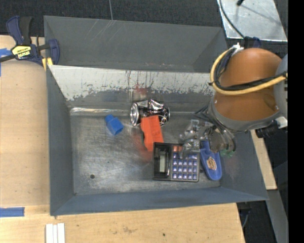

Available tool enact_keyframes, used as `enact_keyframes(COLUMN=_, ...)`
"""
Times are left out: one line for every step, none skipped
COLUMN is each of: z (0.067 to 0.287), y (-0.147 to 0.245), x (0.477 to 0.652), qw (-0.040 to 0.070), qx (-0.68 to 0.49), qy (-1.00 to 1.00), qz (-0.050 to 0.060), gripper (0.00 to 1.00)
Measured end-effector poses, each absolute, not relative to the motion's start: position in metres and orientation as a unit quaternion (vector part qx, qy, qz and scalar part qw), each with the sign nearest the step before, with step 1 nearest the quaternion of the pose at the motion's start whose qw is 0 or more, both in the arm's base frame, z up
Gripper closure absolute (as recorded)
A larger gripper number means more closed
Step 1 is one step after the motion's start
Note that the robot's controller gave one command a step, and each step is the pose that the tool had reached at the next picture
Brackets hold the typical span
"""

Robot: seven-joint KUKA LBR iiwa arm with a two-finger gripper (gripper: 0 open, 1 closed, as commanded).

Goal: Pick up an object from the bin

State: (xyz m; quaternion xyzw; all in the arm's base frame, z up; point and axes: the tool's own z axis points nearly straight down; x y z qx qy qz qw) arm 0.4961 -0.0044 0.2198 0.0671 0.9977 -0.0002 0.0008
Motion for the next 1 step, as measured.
enact_keyframes(z=0.2194, y=-0.0044, x=0.4958, qw=0.0, qx=0.067, qy=0.998, qz=0.0, gripper=1.0)
